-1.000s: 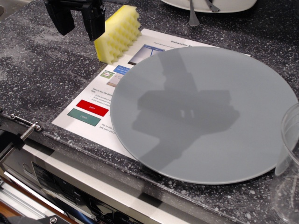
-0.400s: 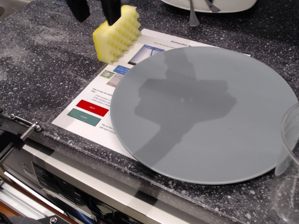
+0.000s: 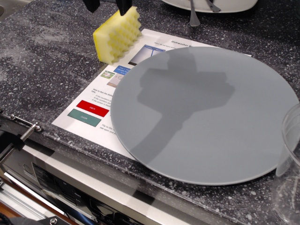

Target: Pick up sponge and wipe plate

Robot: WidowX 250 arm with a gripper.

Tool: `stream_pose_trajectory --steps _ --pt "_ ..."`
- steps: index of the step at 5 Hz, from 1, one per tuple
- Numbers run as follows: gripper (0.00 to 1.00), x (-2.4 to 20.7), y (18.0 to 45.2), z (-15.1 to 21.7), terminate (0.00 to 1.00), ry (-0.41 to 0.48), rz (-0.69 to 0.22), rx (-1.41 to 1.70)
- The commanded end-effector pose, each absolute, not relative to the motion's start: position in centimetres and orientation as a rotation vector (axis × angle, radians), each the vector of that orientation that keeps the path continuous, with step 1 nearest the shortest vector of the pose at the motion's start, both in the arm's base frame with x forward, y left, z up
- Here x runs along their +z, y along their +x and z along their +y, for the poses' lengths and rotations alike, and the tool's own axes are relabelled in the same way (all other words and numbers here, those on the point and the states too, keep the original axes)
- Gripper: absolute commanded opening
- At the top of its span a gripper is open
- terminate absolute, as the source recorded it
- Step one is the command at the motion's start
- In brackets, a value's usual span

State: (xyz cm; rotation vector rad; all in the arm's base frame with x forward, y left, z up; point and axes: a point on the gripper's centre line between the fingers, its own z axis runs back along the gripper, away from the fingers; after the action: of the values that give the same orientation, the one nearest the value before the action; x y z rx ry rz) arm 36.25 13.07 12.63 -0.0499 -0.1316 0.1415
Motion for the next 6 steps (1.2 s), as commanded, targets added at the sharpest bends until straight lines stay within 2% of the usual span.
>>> stream_pose_trajectory --steps 1,3,6 --pt "1.00 12.3 37.4 13.4 0.00 0.020 -0.184 0.163" --pt "1.00 12.2 38.4 14.7 0.00 0.052 -0.193 0.189" --pt "1.00 9.2 38.6 15.0 0.00 0.141 -0.194 0.190"
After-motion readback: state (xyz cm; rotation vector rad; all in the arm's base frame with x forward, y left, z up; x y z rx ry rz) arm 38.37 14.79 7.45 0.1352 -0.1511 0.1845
